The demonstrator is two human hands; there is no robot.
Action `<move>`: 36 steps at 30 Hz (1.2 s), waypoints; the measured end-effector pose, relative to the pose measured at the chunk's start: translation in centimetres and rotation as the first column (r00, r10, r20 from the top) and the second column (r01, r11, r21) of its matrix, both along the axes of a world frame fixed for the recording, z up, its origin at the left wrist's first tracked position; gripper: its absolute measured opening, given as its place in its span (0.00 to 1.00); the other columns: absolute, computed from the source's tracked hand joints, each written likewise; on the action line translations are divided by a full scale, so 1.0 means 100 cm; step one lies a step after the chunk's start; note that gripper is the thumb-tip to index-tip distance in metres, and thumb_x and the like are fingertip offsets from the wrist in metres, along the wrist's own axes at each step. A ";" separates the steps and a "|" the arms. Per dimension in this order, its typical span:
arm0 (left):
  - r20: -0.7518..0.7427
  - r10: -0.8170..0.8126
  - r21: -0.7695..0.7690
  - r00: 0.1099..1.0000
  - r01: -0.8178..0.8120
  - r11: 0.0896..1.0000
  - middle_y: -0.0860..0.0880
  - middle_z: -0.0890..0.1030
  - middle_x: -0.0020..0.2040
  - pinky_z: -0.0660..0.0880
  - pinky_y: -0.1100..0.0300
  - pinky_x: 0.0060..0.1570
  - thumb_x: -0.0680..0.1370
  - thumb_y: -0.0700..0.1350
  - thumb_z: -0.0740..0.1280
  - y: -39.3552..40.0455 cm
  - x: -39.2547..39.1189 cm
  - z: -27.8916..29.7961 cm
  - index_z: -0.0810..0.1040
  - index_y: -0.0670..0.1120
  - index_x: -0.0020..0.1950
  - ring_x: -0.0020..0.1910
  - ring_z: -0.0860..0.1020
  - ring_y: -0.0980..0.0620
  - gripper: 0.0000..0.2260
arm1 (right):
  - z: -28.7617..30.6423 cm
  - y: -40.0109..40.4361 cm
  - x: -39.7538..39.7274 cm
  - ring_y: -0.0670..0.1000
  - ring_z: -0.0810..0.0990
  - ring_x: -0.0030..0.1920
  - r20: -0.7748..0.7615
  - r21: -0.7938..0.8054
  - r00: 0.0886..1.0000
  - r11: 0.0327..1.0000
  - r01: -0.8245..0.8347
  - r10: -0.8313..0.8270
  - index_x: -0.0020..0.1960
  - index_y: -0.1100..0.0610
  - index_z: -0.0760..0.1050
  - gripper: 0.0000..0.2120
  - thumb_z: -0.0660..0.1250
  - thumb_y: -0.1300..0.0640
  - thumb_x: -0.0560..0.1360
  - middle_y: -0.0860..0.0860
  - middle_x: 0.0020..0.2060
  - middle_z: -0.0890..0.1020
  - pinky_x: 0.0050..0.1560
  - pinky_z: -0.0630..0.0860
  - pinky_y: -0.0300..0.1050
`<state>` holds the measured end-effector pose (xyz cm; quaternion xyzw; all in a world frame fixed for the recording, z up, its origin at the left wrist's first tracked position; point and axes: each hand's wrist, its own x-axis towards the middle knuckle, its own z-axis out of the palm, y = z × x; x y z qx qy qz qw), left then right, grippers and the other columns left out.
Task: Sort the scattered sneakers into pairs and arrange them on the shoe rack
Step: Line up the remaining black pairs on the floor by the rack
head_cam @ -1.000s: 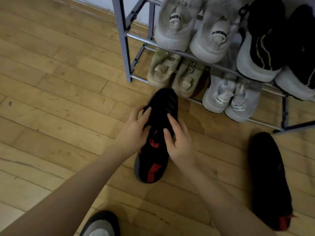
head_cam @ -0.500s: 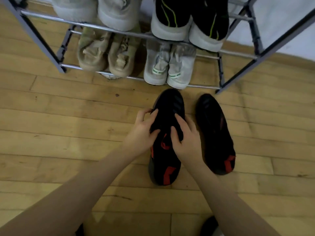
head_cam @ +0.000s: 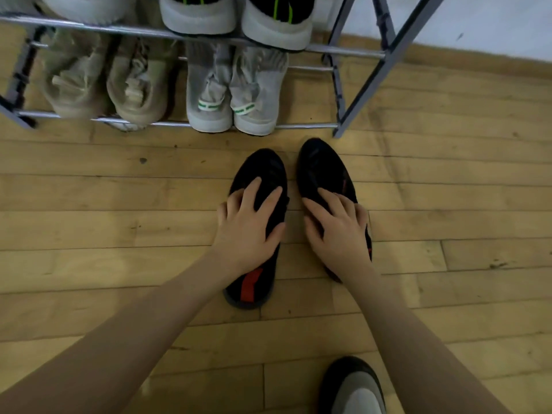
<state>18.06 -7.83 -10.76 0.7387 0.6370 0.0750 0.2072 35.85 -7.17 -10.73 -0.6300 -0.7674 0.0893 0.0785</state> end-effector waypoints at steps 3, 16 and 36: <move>-0.119 -0.086 0.019 0.989 0.088 0.996 0.45 0.49 0.77 0.55 0.37 0.66 0.76 0.61 0.57 -0.001 0.011 0.000 0.56 0.57 0.74 0.72 0.52 0.33 0.28 | 0.007 -0.003 0.018 0.62 0.63 0.70 0.159 -0.070 0.987 0.997 0.010 0.001 0.69 0.44 0.68 0.21 0.58 0.44 0.77 0.53 0.71 0.66 0.66 0.56 0.61; -0.258 0.014 -0.130 0.966 -0.049 0.990 0.47 0.44 0.76 0.70 0.46 0.54 0.73 0.62 0.61 -0.018 0.012 -0.003 0.48 0.60 0.75 0.61 0.66 0.34 0.34 | -0.006 -0.027 0.030 0.68 0.49 0.71 0.072 -0.293 0.997 0.955 0.054 -0.035 0.73 0.34 0.50 0.30 0.61 0.42 0.76 0.51 0.77 0.47 0.63 0.68 0.64; -0.282 0.002 0.017 0.959 0.003 1.000 0.42 0.44 0.77 0.66 0.35 0.60 0.71 0.66 0.60 -0.064 -0.040 -0.016 0.44 0.65 0.73 0.69 0.56 0.27 0.36 | -0.012 -0.057 -0.033 0.68 0.46 0.73 0.088 -0.239 0.993 0.966 0.093 -0.074 0.73 0.34 0.41 0.35 0.57 0.33 0.73 0.53 0.76 0.39 0.64 0.62 0.66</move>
